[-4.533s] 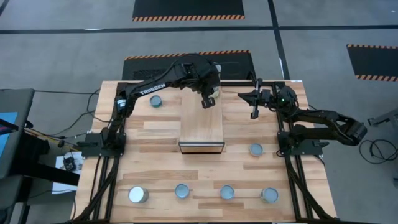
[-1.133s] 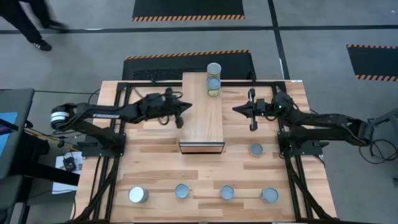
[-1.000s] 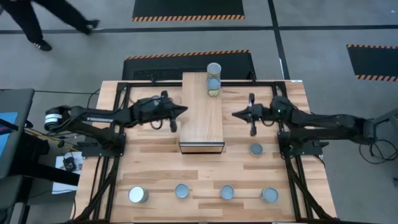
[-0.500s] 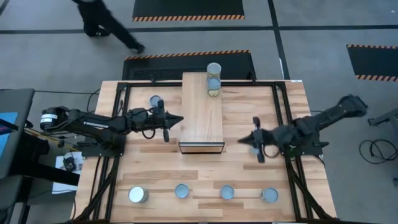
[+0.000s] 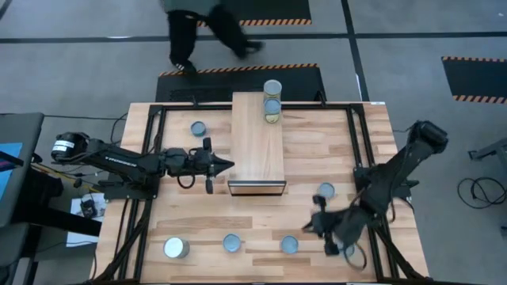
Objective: Pick and place cans onto a shelf
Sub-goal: Put the canned tomato sauce on the shelf
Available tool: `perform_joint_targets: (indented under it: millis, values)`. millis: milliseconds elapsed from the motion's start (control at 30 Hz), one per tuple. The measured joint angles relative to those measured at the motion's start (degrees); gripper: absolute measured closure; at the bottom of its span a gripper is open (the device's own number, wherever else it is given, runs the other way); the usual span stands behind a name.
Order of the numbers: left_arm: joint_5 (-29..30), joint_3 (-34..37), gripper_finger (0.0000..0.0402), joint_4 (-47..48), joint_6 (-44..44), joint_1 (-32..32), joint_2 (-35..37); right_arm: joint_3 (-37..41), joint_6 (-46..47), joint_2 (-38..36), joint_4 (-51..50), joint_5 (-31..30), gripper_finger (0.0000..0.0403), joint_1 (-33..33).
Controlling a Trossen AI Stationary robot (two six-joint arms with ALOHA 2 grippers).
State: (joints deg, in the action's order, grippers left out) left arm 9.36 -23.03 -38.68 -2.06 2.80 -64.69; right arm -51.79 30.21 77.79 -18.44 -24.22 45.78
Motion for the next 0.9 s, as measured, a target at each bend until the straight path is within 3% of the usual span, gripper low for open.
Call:
perform_joint_targets:
  millis: [233,500,900]
  values:
    - [0.14,0.00,0.0401,-2.38,-0.65,2.20,-0.02,-8.27,5.82,13.87,-2.43,3.28,0.0282,1.44]
    - [0.53,0.00,0.0401,-2.27,-2.13,2.54,-0.02,-14.87,5.48,24.21,-2.56,7.25,0.0236,1.40]
    - [0.53,0.00,0.0401,-1.79,-2.26,2.54,-0.02,-19.12,2.78,31.39,-7.70,6.48,0.0275,-0.67]
